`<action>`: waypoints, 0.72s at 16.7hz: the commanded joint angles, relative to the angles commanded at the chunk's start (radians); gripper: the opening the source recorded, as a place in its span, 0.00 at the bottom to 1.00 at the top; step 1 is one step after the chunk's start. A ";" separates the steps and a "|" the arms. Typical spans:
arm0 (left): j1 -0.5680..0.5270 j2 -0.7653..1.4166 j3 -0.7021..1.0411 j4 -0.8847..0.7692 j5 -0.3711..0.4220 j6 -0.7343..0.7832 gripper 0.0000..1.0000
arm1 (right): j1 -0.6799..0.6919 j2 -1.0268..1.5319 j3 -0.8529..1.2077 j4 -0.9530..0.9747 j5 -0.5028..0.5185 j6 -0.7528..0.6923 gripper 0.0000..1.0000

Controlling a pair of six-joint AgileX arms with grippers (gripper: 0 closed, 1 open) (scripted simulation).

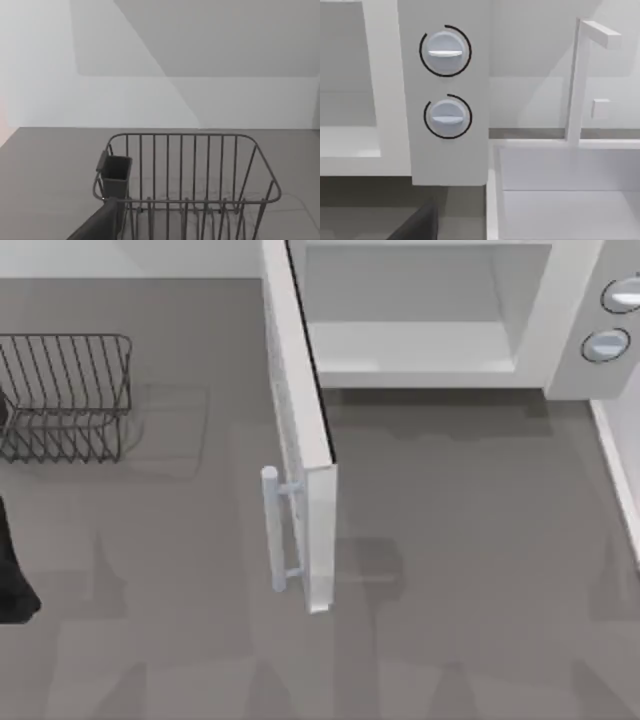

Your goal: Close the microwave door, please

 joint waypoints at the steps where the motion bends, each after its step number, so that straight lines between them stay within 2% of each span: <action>1: 0.000 0.000 0.000 0.000 0.000 0.000 1.00 | 0.000 0.000 0.000 0.000 0.000 0.000 1.00; 6: -0.031 0.091 0.082 -0.077 0.031 0.072 1.00 | 0.000 0.000 0.000 0.000 0.000 0.000 1.00; 12: -0.124 0.482 0.411 -0.364 0.118 0.335 1.00 | 0.000 0.000 0.000 0.000 0.000 0.000 1.00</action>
